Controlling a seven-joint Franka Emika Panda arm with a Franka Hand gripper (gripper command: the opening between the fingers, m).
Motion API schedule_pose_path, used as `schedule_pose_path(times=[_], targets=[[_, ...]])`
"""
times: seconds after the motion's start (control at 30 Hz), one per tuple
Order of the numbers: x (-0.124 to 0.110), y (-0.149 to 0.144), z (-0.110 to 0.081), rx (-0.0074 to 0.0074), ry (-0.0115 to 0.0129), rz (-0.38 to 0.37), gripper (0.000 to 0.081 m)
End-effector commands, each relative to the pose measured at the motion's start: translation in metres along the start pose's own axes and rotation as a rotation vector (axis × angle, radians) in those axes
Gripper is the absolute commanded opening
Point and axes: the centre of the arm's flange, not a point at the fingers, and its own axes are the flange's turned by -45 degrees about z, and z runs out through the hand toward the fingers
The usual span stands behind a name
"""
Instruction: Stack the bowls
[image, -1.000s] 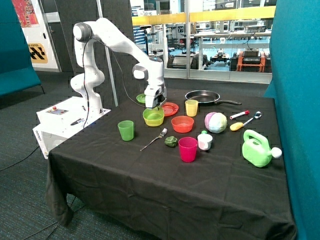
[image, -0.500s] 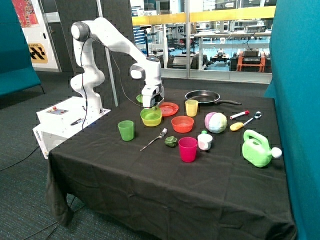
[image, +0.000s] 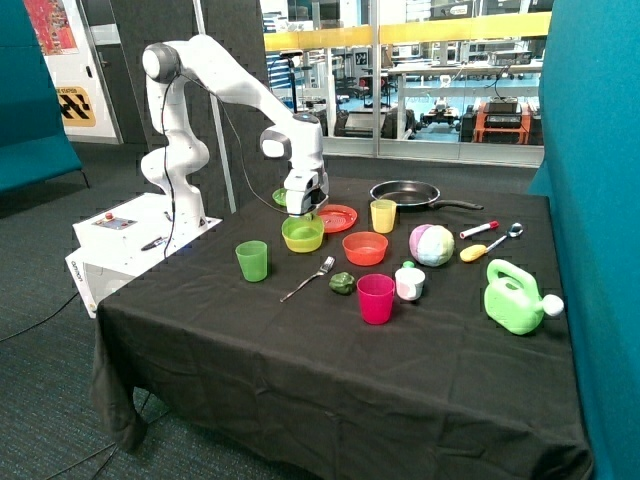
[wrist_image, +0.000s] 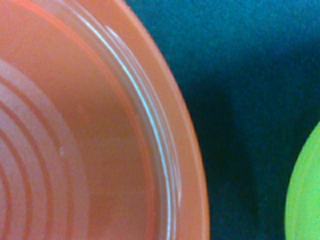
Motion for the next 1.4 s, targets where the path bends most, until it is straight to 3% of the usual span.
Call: schedule_pose_path(times=[0.0,0.47,0.6,0.87,1.37], targets=[[0.004,-0.002,0.001,-0.0014,-0.0039,-0.007,0.0620],[0.005,-0.002,-0.006,-0.0014,-0.0039,-0.013,0.0602],[0.016,-0.011,-0.019,-0.0014,-0.0039,-0.027,0.0554],[0.032,-0.020,-0.032,-0.0013,-0.0039,-0.042,0.0534],[0.071,-0.017,-0.038,-0.0014,-0.0039,-0.034,0.0498]])
